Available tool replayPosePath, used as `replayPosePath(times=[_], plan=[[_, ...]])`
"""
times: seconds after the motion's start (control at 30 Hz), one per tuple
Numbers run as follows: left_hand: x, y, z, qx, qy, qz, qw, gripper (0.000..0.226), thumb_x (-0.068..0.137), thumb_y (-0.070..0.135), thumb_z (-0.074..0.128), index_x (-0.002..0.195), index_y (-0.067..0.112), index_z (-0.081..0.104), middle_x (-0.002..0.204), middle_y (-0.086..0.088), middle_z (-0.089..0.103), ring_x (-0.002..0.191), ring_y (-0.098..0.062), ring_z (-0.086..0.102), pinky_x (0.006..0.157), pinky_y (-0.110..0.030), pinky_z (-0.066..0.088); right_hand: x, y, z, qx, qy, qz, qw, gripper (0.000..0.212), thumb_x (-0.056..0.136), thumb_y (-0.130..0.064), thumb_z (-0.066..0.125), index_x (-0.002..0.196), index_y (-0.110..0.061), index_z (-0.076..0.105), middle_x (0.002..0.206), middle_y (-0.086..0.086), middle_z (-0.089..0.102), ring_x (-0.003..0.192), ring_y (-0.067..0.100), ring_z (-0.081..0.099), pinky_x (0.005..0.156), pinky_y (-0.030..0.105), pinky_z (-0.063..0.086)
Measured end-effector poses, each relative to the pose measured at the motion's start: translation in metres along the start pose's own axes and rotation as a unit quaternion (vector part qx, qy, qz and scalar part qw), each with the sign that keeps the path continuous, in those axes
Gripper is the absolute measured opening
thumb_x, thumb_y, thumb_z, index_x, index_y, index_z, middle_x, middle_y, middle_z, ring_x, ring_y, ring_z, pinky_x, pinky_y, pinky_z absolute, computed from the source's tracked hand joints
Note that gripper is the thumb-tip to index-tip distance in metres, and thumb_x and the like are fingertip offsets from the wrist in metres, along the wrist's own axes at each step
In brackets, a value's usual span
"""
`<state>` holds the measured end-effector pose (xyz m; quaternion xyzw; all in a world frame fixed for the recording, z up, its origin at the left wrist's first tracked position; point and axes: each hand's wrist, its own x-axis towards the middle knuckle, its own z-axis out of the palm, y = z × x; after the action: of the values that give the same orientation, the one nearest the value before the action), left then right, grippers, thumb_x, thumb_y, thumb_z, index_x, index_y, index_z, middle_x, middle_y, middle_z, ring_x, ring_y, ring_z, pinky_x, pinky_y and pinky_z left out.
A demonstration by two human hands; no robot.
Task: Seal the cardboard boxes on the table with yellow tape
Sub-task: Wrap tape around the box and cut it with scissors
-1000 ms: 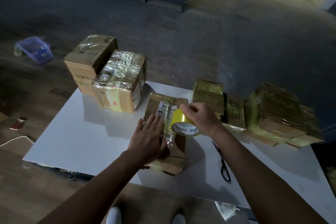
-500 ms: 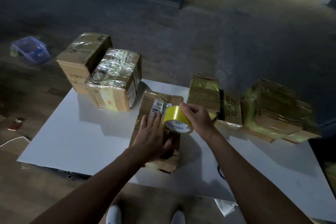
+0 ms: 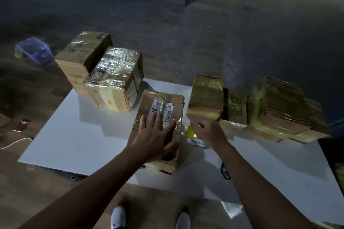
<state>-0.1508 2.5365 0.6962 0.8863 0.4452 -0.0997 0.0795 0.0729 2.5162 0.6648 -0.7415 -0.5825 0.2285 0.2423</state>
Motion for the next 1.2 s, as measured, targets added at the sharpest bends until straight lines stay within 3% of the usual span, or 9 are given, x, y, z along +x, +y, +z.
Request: replayPosePath(times=[0.13, 0.23, 0.47, 0.67, 0.83, 0.97, 1.07, 1.13, 1.2], plan=[[0.008, 0.044, -0.011, 0.009, -0.035, -0.069, 0.997, 0.086, 0.094, 0.064, 0.028, 0.152, 0.009, -0.001, 0.156, -0.027, -0.012, 0.143, -0.049, -0.01, 0.109, -0.069, -0.002, -0.001, -0.006, 0.01, -0.006, -0.013, 0.009, 1.0, 0.04, 0.092, -0.039, 0.057, 0.065, -0.01, 0.061, 0.065, 0.01, 0.059, 0.064, 0.024, 0.056, 0.061, 0.034, 0.044], [0.015, 0.073, -0.008, -0.015, -0.055, -0.124, 0.991, 0.074, 0.102, 0.034, 0.034, 0.148, -0.003, -0.011, 0.153, -0.033, -0.014, 0.14, -0.054, -0.012, 0.11, -0.071, 0.005, -0.001, -0.01, 0.013, -0.038, -0.025, 0.015, 0.999, 0.044, 0.094, -0.043, 0.053, 0.073, -0.007, 0.066, 0.072, 0.014, 0.063, 0.069, 0.027, 0.058, 0.064, 0.035, 0.044], [0.011, 0.068, -0.005, -0.1, -0.012, -0.146, 0.984, 0.062, 0.104, 0.015, 0.028, 0.152, 0.006, -0.01, 0.156, -0.03, -0.013, 0.139, -0.055, -0.016, 0.107, -0.072, -0.003, -0.003, -0.023, 0.017, -0.029, -0.079, 0.051, 0.995, 0.05, 0.098, -0.046, 0.042, 0.08, -0.006, 0.066, 0.076, 0.01, 0.062, 0.072, 0.024, 0.057, 0.062, 0.03, 0.038], [0.006, 0.033, -0.013, -0.207, 0.013, -0.141, 0.968, 0.076, 0.098, 0.014, 0.048, 0.154, 0.016, -0.003, 0.16, -0.02, -0.011, 0.143, -0.046, -0.017, 0.107, -0.068, -0.007, -0.002, -0.045, 0.011, 0.002, -0.067, 0.022, 0.998, 0.047, 0.099, -0.044, 0.043, 0.058, -0.02, 0.049, 0.056, -0.002, 0.046, 0.053, 0.011, 0.044, 0.052, 0.029, 0.029], [-0.01, 0.0, -0.023, -0.414, 0.09, -0.156, 0.892, 0.084, 0.084, -0.008, 0.049, 0.154, 0.02, 0.012, 0.162, -0.009, 0.004, 0.148, -0.036, -0.003, 0.114, -0.067, 0.004, 0.005, -0.082, -0.005, 0.068, -0.001, -0.042, 0.997, 0.05, 0.098, -0.036, 0.048, 0.052, -0.021, 0.037, 0.05, -0.002, 0.038, 0.05, 0.011, 0.041, 0.052, 0.033, 0.026], [-0.028, -0.022, -0.012, -0.564, 0.128, -0.123, 0.806, 0.084, 0.073, 0.013, 0.052, 0.151, 0.029, 0.025, 0.156, -0.008, 0.029, 0.141, -0.03, 0.03, 0.108, -0.055, 0.036, 0.007, -0.105, -0.01, 0.092, 0.003, -0.073, 0.993, 0.049, 0.098, -0.035, 0.049, 0.052, -0.022, 0.038, 0.047, -0.006, 0.036, 0.044, 0.006, 0.035, 0.044, 0.022, 0.023], [-0.037, -0.038, -0.005, -0.632, 0.143, -0.143, 0.748, 0.086, 0.067, 0.019, 0.056, 0.148, 0.031, 0.032, 0.146, -0.005, 0.043, 0.131, -0.024, 0.045, 0.102, -0.045, 0.046, 0.007, -0.108, -0.003, 0.114, -0.012, -0.088, 0.99, 0.04, 0.097, -0.038, 0.051, 0.064, -0.016, 0.056, 0.055, -0.002, 0.05, 0.05, 0.004, 0.046, 0.048, 0.023, 0.032], [-0.042, -0.047, 0.003, -0.631, 0.146, -0.132, 0.751, 0.084, 0.073, 0.008, 0.057, 0.144, 0.044, 0.03, 0.151, -0.003, 0.038, 0.134, -0.024, 0.042, 0.104, -0.046, 0.045, 0.005, -0.109, 0.007, 0.136, -0.021, -0.091, 0.986, 0.043, 0.097, -0.039, 0.051, 0.072, -0.005, 0.059, 0.065, 0.011, 0.056, 0.057, 0.008, 0.049, 0.055, 0.029, 0.036], [-0.045, -0.054, 0.009, -0.568, 0.145, -0.102, 0.804, 0.085, 0.082, -0.005, 0.048, 0.141, 0.051, 0.026, 0.16, 0.003, 0.018, 0.144, -0.024, 0.026, 0.112, -0.045, 0.037, 0.005, -0.114, 0.018, 0.174, -0.022, -0.095, 0.98, 0.05, 0.096, -0.039, 0.052, 0.07, 0.004, 0.053, 0.069, 0.022, 0.051, 0.059, 0.012, 0.045, 0.055, 0.027, 0.034]])
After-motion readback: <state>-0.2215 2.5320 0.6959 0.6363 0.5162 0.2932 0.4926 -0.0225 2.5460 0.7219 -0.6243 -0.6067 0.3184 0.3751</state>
